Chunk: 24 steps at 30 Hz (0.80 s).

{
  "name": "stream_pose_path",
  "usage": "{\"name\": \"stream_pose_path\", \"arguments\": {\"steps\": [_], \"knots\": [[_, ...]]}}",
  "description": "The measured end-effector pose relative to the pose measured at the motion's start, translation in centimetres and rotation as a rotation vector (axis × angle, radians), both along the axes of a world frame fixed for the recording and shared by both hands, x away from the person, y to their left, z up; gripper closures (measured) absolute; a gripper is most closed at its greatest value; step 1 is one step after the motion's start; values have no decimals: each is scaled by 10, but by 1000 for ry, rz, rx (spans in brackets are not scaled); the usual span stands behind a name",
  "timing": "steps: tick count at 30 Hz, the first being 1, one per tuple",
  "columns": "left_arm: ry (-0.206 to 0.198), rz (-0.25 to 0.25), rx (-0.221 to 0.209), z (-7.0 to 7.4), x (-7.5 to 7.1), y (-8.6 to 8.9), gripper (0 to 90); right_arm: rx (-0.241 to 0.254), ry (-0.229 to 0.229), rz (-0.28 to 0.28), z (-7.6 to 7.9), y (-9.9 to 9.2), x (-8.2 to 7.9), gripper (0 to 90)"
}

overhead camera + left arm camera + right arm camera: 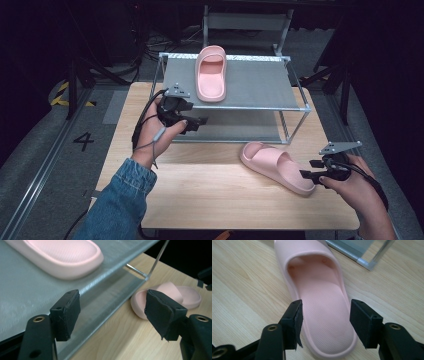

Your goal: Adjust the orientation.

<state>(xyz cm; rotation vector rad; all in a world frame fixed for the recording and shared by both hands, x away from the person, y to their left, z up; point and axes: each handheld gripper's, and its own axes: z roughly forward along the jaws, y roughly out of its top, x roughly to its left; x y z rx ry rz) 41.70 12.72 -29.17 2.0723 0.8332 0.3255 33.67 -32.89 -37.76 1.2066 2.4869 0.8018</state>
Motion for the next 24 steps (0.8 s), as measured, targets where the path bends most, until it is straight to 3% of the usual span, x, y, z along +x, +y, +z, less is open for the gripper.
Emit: {"name": "stream_pose_path", "arguments": {"steps": [3, 8, 13, 17, 21, 24], "knots": [[-10, 10, 20, -3, -10, 6, 272, -1, 5, 16, -1, 5, 0, 445], [35, 34, 14, -15, -22, 18, 262, 1, 14, 37, -4, 13, 2, 447], [31, 70, 19, -26, -30, 30, 249, -2, 21, 52, -7, 20, 3, 451], [27, 81, 48, -40, -36, 35, 238, -2, 30, 73, -10, 27, 6, 456], [62, 82, 97, -58, -42, 40, 233, -7, 41, 94, -15, 35, 10, 456], [74, 91, 104, -65, -44, 44, 233, -14, 54, 108, -17, 39, 11, 456]]}}
